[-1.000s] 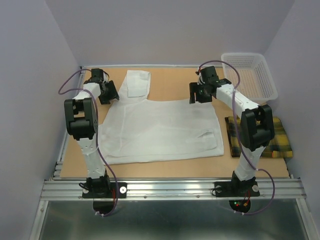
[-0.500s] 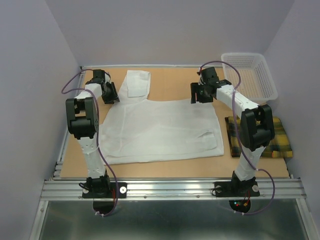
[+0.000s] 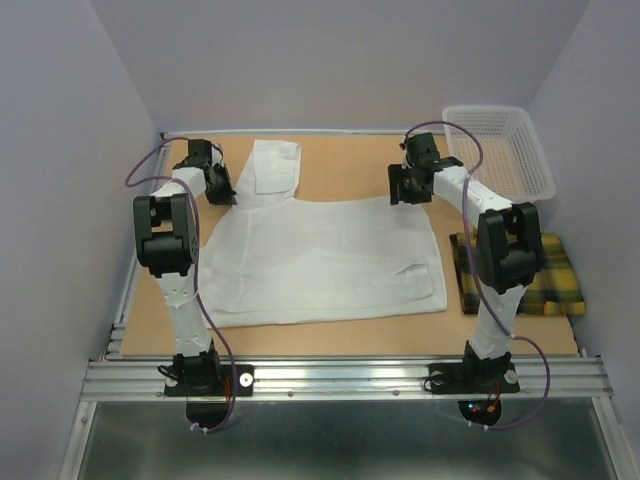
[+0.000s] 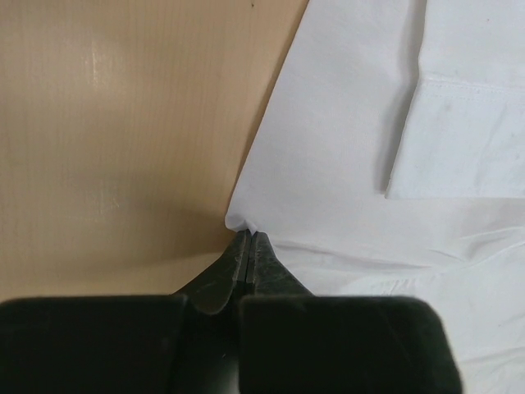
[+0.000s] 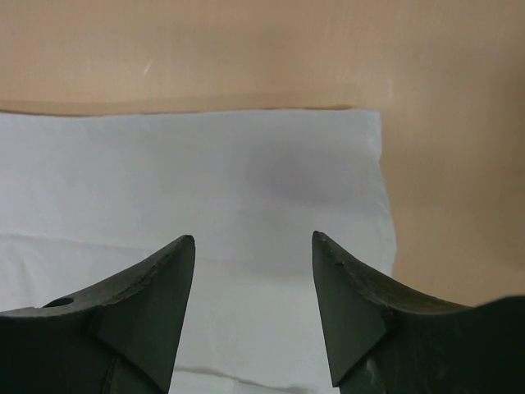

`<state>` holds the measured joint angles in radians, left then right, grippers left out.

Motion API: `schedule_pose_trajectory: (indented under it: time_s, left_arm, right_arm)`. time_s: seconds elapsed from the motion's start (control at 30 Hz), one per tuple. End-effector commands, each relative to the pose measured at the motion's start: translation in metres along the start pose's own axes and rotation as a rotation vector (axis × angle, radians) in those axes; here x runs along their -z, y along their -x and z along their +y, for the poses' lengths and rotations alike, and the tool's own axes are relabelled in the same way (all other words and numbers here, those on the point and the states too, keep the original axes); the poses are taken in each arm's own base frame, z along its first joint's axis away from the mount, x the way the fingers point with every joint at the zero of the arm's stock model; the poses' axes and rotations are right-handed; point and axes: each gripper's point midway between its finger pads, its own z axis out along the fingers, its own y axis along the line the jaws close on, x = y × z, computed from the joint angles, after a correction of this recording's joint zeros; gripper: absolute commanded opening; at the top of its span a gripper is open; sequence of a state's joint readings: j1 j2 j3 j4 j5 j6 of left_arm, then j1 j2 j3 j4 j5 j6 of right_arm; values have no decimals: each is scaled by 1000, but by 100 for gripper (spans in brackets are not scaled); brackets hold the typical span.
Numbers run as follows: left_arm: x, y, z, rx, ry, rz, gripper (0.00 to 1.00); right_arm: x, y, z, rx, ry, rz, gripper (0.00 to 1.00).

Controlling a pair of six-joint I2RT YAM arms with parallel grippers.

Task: Fold and stack the long sleeve shirts
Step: Fold the shirt

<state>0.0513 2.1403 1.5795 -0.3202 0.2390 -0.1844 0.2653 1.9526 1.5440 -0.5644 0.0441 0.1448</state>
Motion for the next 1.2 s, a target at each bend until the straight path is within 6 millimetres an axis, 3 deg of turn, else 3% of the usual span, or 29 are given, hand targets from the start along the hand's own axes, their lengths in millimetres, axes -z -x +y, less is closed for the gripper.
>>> schedule_pose_trajectory:
  time_s: [0.0,0.2,0.37,0.83,1.17]
  left_arm:
    - [-8,-17,3,-19,20,54,2]
    - [-11,-20,-5,-43,28,65,2]
    - [-11,-19,-5,-46,48,63,2]
    - [-12,-16,-2,-25,73,53,2]
    - [-10,-14,5,-11,105,43,1]
  right_arm:
    - [5,52,-23,-2,-56,-129,64]
    - [-9,76,-44,13,-62,-154,57]
    - [-24,80,-49,88,10,-142,55]
    - [-56,49,-41,194,147,-58,55]
    - [-61,33,-40,221,200,-25,49]
